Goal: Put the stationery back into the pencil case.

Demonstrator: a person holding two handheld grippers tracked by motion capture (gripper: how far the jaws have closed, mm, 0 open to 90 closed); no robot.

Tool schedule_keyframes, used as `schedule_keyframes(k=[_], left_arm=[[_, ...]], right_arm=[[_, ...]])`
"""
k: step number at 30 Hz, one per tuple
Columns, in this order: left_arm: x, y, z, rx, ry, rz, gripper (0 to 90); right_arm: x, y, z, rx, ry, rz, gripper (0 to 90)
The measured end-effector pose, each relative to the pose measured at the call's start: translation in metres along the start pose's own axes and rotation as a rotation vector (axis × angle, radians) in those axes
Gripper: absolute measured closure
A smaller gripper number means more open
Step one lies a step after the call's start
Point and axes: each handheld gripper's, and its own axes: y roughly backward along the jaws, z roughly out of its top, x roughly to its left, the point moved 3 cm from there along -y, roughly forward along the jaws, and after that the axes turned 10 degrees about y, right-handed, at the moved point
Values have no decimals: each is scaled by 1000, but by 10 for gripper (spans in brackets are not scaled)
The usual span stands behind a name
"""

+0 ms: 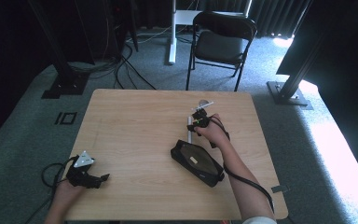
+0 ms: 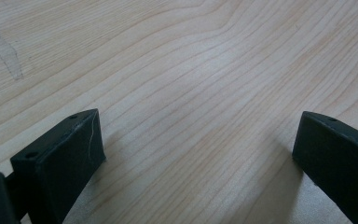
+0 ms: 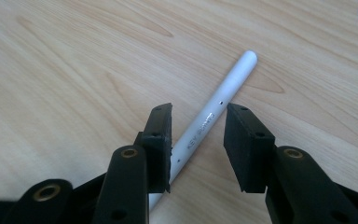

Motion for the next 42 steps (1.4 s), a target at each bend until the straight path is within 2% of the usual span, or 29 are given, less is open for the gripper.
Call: schedule_keyframes(k=[1, 7, 11, 15, 18, 23, 28, 32, 35, 42], left_arm=[[0, 0, 0, 0, 0, 0, 22], [0, 0, 0, 0, 0, 0, 22], [0, 0, 0, 0, 0, 0, 22], [0, 0, 0, 0, 0, 0, 22], [0, 0, 0, 0, 0, 0, 22], [0, 0, 0, 0, 0, 0, 22], [0, 0, 0, 0, 0, 0, 22], [0, 0, 0, 0, 0, 0, 22], [0, 0, 0, 0, 0, 0, 22], [0, 0, 0, 0, 0, 0, 22]], right_arm=[[-1, -6, 0, 13, -15, -3, 618], [-2, -17, -2, 38, -34, -7, 619], [-4, -21, -3, 51, -51, -7, 661], [-4, -23, -4, 70, -41, -17, 701], [-6, -21, -6, 92, -23, -52, 775], [-7, -20, -6, 102, -22, -74, 786], [-12, -12, -7, 83, -35, -59, 785], [-16, -3, -12, 101, -28, -46, 785], [-17, 6, -15, 89, -35, -22, 785], [-21, 26, -23, 66, -36, -13, 786]])
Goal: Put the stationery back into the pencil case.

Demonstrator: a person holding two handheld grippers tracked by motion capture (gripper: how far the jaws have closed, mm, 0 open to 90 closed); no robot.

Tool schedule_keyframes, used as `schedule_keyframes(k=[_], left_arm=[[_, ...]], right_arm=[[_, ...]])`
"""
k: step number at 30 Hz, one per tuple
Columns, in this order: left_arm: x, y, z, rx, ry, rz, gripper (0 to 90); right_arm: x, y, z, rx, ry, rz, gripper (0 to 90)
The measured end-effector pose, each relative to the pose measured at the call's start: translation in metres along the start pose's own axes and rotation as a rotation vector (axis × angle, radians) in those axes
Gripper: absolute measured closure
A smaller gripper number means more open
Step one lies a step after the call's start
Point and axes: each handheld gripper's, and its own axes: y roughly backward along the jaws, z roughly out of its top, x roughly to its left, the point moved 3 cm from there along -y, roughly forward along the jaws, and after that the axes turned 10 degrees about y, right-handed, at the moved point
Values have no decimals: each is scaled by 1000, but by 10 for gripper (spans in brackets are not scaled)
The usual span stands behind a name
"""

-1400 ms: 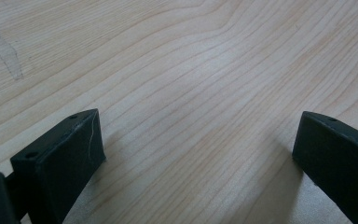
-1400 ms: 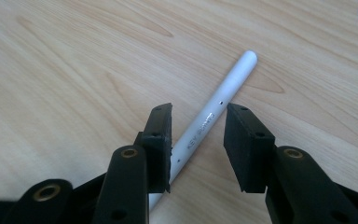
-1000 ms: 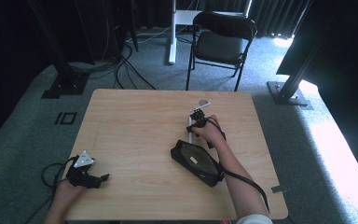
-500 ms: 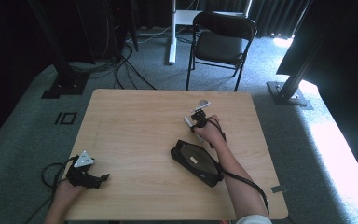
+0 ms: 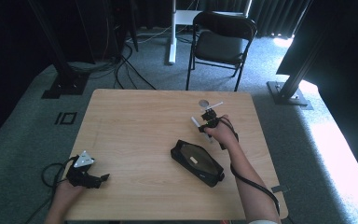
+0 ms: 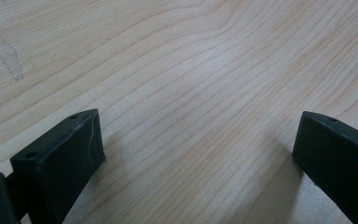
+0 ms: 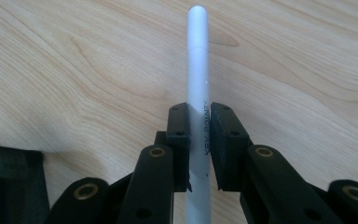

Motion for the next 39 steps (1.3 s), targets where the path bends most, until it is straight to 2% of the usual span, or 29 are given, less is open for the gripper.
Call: schedule_keyframes(k=[6, 12, 20, 27, 32, 39], left_arm=[[0, 0, 0, 0, 0, 0, 22], [0, 0, 0, 1, -1, 0, 22], [0, 0, 0, 1, -1, 0, 22], [0, 0, 0, 1, -1, 0, 22], [0, 0, 0, 1, -1, 0, 22], [0, 0, 0, 1, -3, 0, 22]], right_arm=[[-3, 18, -6, -18, -1, -7, 785], [-4, 37, -11, -64, -10, -1, 785], [4, 66, -13, -130, 22, 6, 786], [13, 90, -13, -181, 46, 21, 785], [24, 106, -13, -243, 73, 29, 785], [43, 122, -13, -283, 119, 77, 785]])
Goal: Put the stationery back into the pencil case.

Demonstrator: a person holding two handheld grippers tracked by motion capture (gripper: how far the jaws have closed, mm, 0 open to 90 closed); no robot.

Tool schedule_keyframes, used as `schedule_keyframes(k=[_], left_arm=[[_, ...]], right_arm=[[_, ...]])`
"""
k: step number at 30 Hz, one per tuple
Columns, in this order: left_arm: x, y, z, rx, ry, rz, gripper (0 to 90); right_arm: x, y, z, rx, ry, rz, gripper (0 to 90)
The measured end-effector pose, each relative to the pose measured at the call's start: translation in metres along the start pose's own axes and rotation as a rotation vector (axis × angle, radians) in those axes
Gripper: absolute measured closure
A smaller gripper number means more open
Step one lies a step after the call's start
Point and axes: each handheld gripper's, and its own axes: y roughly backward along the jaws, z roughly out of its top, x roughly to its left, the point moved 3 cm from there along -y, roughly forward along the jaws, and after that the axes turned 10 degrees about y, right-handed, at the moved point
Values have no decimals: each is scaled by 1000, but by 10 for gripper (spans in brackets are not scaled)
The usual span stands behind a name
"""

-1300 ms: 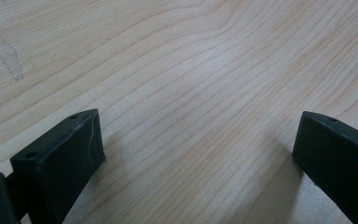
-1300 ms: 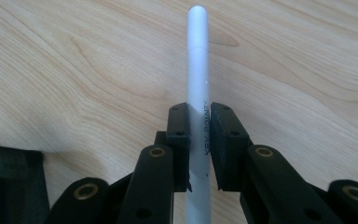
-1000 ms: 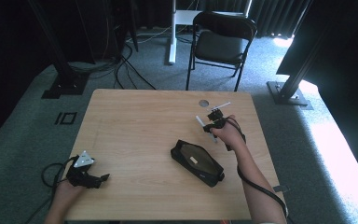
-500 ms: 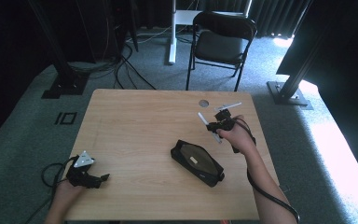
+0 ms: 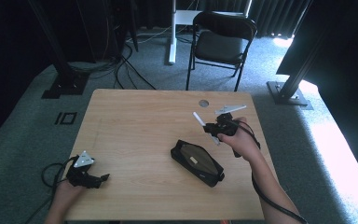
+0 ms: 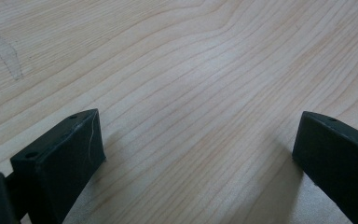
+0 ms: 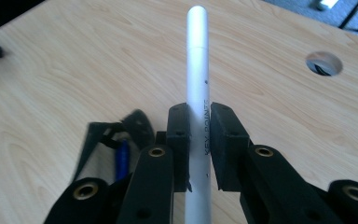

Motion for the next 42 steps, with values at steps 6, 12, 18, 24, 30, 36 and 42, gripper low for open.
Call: schedule_keyframes(k=[6, 12, 18, 24, 30, 36, 42], left_arm=[[0, 0, 0, 0, 0, 0, 22], [0, 0, 0, -1, 1, 0, 22], [0, 0, 0, -1, 2, 0, 22], [0, 0, 0, 0, 0, 0, 22], [0, 0, 0, 0, 0, 0, 22], [0, 0, 0, 0, 2, 0, 22], [0, 0, 0, 0, 2, 0, 22]], right_arm=[[20, 4, 1, -19, 37, 56, 785], [37, 2, -3, -8, 66, 110, 785], [45, -7, -12, 1, 63, 130, 786], [49, -18, -23, 46, 72, 146, 785], [53, -27, -32, 82, 74, 155, 785], [58, -40, -44, 142, 81, 163, 785], [60, -48, -51, 191, 93, 162, 785]])
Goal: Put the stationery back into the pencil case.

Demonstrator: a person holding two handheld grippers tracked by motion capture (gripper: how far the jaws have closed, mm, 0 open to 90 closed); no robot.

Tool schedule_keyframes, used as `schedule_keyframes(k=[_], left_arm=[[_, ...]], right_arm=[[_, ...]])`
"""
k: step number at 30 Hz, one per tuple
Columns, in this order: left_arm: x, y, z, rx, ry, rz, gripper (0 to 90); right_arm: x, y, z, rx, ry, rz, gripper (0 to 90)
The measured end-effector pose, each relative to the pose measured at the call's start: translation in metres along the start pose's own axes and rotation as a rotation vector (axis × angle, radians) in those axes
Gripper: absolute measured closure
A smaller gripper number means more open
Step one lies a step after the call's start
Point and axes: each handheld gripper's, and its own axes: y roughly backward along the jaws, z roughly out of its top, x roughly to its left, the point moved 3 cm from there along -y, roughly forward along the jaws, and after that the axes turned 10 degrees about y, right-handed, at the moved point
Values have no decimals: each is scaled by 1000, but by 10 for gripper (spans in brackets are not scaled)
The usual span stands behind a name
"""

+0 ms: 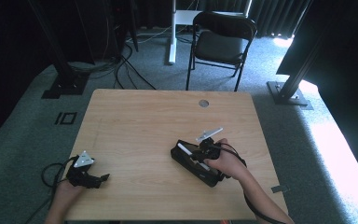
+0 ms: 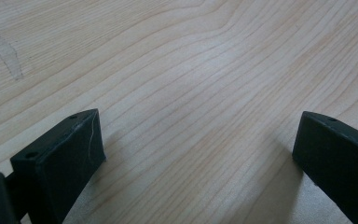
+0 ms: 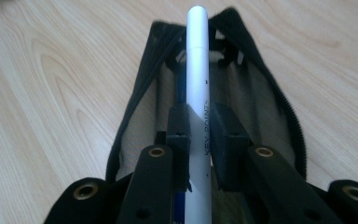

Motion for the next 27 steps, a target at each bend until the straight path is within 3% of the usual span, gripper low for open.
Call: schedule_keyframes(k=[13, 27], left_arm=[[0, 0, 0, 0, 0, 0, 22], [0, 0, 0, 0, 0, 0, 22]], right_arm=[[1, -19, -4, 94, 17, -17, 785], [6, -33, -1, 129, 34, -4, 781]])
